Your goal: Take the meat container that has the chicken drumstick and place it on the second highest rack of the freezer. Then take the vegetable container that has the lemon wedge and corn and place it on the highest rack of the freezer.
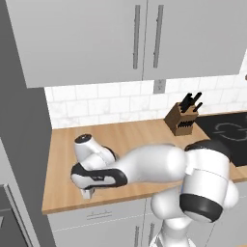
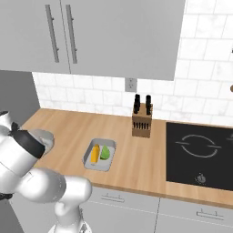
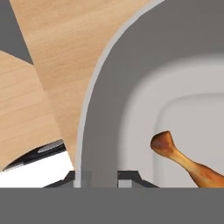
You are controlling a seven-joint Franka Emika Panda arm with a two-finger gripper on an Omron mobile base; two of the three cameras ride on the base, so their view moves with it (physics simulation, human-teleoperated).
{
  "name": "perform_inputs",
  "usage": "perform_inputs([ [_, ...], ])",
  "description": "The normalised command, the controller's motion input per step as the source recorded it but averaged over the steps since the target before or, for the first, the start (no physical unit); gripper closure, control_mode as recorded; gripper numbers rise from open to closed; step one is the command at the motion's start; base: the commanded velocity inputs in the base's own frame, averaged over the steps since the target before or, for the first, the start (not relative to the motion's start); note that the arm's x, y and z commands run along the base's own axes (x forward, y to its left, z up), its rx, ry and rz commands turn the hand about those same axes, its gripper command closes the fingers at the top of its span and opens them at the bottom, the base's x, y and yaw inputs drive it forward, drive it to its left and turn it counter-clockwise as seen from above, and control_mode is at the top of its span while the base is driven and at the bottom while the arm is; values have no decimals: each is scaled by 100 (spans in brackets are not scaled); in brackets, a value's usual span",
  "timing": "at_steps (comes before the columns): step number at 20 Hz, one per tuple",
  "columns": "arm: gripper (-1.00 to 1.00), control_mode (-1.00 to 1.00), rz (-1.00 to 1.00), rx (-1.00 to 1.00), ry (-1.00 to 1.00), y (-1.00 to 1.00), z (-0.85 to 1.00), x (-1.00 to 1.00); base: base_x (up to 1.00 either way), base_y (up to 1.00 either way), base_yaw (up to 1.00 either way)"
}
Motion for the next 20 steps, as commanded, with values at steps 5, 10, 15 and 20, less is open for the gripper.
perform_inputs([
  [5,100,-100,0,-6,1,-76,86,-1,0,0,0],
  [10,100,-100,0,0,0,-97,75,-26,0,0,0],
  [15,100,-100,0,2,-4,-100,36,-38,0,0,0],
  [20,100,-100,1,7,0,-100,28,0,0,0,0],
])
